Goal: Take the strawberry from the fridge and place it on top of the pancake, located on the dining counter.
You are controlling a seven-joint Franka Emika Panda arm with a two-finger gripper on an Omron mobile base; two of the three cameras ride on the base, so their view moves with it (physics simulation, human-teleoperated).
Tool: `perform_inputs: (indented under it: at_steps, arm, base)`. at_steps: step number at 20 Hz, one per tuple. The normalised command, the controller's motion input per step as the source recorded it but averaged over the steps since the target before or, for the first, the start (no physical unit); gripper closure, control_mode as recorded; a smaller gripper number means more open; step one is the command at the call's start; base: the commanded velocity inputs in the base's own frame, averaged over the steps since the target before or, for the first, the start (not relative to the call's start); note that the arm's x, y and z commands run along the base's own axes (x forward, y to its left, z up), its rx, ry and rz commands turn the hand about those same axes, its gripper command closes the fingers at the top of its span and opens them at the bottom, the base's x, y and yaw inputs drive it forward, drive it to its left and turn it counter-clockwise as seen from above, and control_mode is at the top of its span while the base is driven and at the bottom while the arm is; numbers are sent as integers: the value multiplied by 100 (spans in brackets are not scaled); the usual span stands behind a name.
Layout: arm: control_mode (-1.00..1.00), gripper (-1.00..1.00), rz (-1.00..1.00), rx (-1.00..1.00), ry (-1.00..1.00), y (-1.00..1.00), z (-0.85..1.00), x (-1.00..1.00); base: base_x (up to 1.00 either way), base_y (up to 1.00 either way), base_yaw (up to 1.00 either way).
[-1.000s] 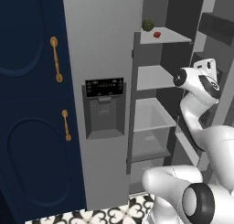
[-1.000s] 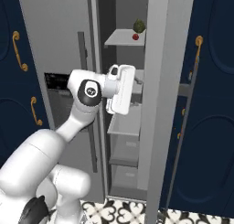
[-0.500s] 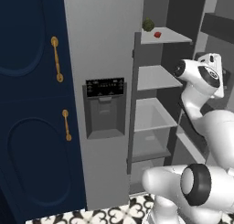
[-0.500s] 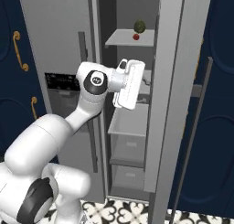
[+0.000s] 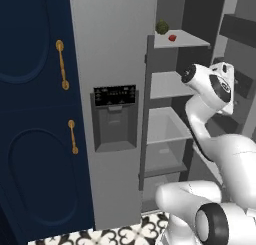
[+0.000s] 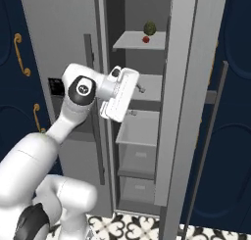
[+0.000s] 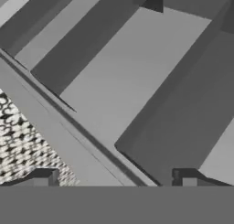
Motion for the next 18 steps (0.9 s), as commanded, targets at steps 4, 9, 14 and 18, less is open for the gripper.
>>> perform_inputs:
  at_steps: [4, 9, 14, 18]
  arm:
    - [-100, -100, -5, 53, -10, 100, -42, -59]
    - [-100, -100, -30, 66, -21, 88, -52, -43]
    - [-100, -100, -58, 47, -16, 47, -48, -22]
    - [-100, -100, -60, 44, 3, 21, 0, -10]
  base:
    - [0, 0, 0]
    - [0, 0, 0]
    - [0, 0, 0]
    - [0, 0, 0]
